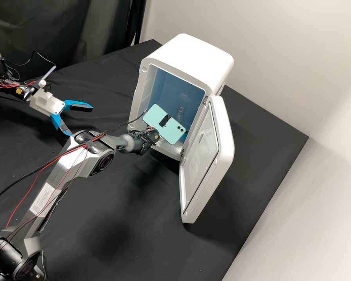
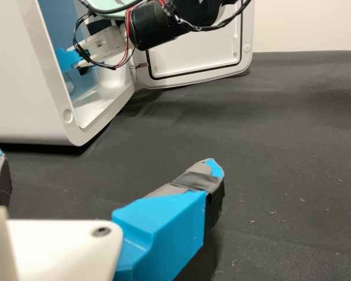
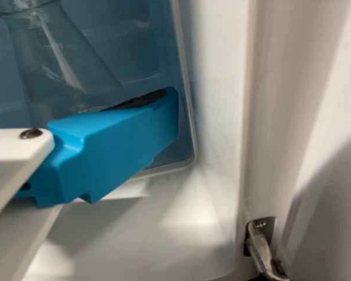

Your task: Place the flask in the incubator

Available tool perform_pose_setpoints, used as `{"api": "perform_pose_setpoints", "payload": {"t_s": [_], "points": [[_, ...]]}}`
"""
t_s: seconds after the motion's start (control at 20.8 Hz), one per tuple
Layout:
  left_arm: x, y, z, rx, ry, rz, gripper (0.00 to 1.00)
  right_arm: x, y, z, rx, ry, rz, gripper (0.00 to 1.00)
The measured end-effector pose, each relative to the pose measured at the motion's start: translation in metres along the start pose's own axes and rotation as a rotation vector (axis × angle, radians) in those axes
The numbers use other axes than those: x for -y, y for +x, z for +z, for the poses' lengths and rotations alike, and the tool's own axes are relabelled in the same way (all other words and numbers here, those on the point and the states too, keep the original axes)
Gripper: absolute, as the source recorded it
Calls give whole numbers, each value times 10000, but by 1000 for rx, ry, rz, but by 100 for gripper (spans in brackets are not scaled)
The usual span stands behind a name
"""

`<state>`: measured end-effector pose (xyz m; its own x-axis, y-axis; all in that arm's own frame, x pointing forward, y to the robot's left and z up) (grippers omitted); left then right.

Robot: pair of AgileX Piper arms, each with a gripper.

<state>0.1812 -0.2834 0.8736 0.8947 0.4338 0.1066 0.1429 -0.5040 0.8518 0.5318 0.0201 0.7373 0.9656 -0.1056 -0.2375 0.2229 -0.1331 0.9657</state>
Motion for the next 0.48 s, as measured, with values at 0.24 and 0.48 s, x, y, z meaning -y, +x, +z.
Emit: {"api": "perform_pose_setpoints", "payload": {"t_s": [0.24,0.48], "points": [[0,0,0,0,0,0,100,-4,-90,-6,-10,0,7,100],[0,0,0,0,1,0,100,-58,-362,-67,-68,6,59,100]]}}
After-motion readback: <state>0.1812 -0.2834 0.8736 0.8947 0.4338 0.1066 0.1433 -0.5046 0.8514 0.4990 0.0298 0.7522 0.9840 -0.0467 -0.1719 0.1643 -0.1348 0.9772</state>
